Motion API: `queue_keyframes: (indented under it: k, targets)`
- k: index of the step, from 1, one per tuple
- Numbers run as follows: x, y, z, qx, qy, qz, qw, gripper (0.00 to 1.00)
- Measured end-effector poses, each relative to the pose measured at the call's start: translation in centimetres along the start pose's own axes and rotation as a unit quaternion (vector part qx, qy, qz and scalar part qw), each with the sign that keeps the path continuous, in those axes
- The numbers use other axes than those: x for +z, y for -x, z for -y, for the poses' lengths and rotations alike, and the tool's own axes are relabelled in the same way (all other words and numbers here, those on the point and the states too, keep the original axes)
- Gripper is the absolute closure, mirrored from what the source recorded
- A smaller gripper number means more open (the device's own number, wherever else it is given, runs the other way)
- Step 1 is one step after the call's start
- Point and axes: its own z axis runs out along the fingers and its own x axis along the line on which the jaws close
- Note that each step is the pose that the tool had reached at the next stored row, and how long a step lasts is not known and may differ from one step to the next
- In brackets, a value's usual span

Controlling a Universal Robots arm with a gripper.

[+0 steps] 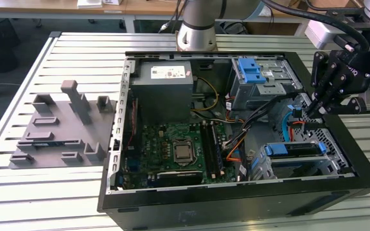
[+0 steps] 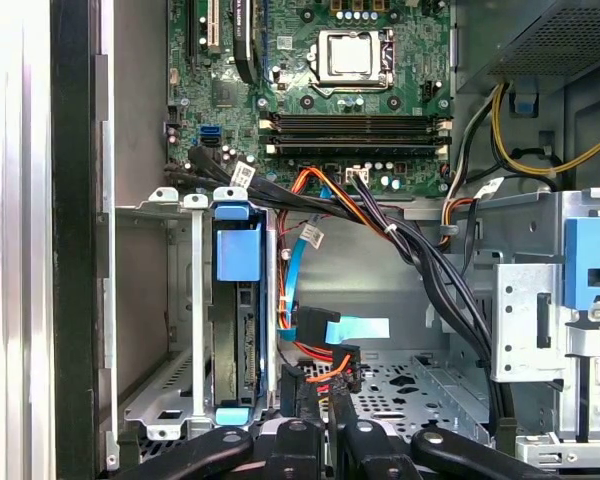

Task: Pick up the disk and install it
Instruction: 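Insert the first disk wire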

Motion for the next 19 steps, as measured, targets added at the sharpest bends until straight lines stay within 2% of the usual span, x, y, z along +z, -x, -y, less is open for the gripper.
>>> queue_keyframes:
  k: [4,5,14,15,19]
  targets:
    - [0.00,0.00,0.00,0.000,0.0000,0.0002,1.0000,0.83]
    - [0.00,0.00,0.00,0.000,0.0000,0.0002,1.0000,0.89]
    - [0.00,0.00,0.00,0.000,0.0000,0.0005,1.0000,0.89]
    - [0.00,0.00,0.00,0.000,0.0000,0.0005,1.0000,0.82]
    - [0.00,0.00,0.00,0.000,0.0000,0.0006,1.0000,0.84]
